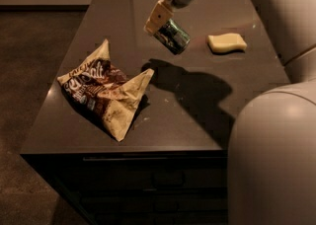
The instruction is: Place green can upright
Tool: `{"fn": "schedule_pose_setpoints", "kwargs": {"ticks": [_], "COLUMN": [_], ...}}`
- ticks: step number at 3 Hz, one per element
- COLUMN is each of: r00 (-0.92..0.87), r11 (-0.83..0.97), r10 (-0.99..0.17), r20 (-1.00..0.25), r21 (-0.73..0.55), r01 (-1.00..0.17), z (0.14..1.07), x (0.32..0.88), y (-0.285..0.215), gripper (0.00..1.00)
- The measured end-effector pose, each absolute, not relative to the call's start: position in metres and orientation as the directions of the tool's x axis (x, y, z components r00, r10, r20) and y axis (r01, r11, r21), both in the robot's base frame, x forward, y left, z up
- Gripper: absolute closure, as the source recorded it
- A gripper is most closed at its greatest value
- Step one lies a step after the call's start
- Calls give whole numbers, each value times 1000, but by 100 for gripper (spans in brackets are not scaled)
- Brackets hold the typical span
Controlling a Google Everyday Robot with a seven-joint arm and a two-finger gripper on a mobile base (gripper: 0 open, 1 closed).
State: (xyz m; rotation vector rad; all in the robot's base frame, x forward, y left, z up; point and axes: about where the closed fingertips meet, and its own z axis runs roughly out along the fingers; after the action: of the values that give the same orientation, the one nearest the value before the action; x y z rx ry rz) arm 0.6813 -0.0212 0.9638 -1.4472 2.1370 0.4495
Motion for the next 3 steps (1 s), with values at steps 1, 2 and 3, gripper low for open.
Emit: {"fn": "schedule_pose_setpoints", "kwargs": {"ticks": [1,2,3], "r00": [-241,-173,-118], "r11": [355,378,424], "r10": [-652,-524,-398], "r20": [-719,-834,-910], "r21": [-9,-46,-68], "r01": [-935,-925,-903], "z": [979,989,986], "x": [675,673,672], "y": [-30,-48,-65], "gripper": [100,100,100]}}
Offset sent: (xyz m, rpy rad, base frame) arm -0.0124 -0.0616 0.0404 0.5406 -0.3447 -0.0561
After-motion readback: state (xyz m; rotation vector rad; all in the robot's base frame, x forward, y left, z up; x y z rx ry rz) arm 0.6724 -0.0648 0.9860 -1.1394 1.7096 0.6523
